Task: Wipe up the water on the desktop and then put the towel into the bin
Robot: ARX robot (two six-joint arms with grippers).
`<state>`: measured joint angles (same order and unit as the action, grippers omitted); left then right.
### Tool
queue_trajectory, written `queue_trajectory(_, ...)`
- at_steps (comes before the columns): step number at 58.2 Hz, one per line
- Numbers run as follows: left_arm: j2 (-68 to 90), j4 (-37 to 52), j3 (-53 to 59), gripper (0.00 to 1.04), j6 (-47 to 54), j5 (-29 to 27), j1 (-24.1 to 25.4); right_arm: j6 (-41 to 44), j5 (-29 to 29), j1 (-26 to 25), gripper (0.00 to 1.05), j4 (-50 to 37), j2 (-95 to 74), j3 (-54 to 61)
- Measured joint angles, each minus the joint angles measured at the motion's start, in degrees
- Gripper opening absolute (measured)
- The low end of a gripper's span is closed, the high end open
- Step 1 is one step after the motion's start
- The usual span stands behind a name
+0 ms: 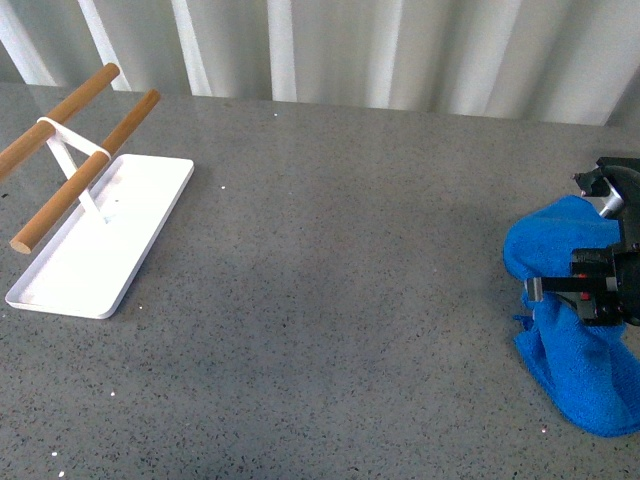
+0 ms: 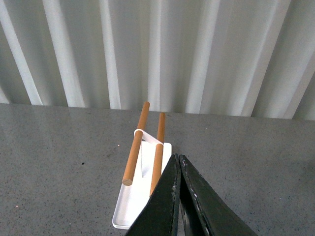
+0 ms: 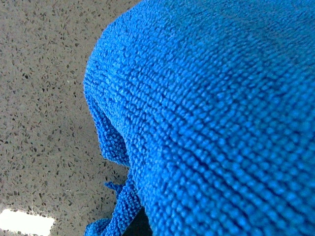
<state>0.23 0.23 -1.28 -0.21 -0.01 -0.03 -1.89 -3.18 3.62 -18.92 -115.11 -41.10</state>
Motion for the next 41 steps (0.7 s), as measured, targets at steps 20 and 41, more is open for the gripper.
queue_trajectory(20, 0.0, -0.2, 0.0, 0.17, 0.0, 0.0, 0.0, 3.4, -0.3, -3.0, 0.04, -1.2, -2.1, -0.1)
queue_trajectory(41, 0.0, -0.2, 0.0, 0.76, 0.0, 0.0, 0.0, 10.6, 1.0, -6.5, 0.04, -0.3, -7.5, -7.5)
